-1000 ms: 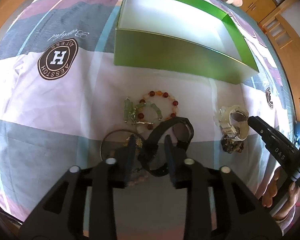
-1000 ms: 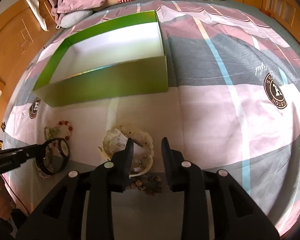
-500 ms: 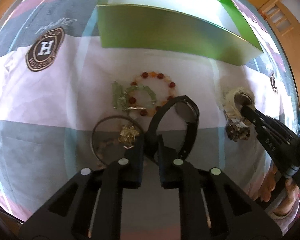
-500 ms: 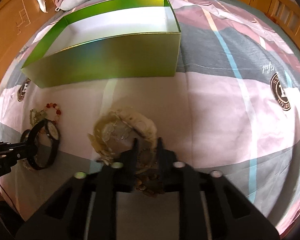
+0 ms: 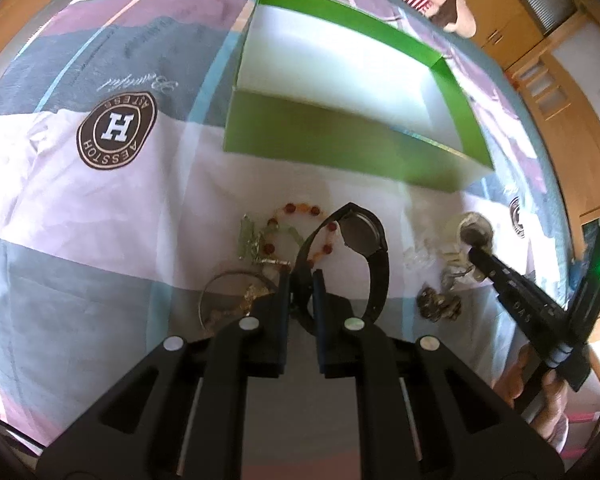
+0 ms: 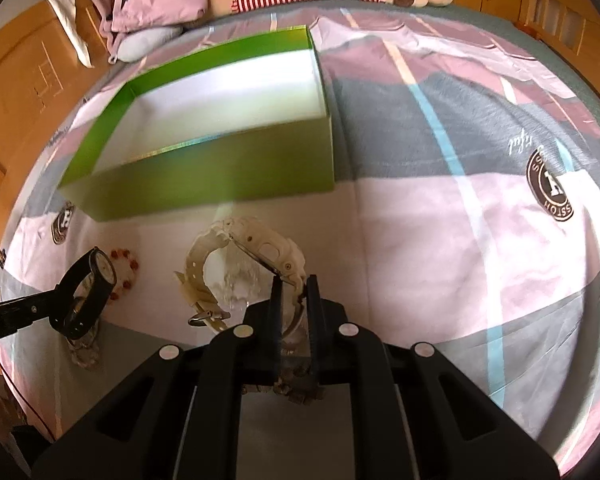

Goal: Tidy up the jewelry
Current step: 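Lift the black-strap watch with the left tool while the right tool lifts the white watch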

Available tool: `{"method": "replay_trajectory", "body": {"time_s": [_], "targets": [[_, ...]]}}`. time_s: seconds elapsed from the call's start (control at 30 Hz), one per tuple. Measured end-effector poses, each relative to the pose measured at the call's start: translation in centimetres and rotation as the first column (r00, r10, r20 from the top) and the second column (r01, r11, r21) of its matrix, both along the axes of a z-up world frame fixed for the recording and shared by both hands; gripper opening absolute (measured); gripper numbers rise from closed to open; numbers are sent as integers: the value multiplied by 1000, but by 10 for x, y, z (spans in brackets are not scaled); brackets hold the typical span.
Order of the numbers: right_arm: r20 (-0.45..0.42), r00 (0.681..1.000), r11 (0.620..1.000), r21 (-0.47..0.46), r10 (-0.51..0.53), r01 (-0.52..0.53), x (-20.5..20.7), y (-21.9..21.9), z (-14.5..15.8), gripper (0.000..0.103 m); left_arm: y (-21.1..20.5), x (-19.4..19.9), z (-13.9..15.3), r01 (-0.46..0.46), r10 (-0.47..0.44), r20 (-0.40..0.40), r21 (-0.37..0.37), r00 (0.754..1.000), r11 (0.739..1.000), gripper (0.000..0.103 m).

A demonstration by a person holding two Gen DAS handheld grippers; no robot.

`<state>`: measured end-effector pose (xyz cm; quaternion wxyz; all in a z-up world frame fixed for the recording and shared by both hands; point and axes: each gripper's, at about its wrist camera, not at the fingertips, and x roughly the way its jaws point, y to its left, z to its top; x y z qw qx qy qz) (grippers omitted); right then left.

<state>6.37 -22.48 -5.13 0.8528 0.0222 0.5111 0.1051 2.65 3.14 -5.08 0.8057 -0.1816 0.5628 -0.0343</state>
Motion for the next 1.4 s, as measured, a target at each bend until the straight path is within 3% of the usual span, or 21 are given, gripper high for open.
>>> {"method": "replay_trajectory", "body": {"time_s": [1.4], "targets": [[-36, 999, 1000, -2, 17, -17, -1, 2, -11, 11, -16, -6, 13, 39, -42, 71, 51, 997, 998, 10]]}}
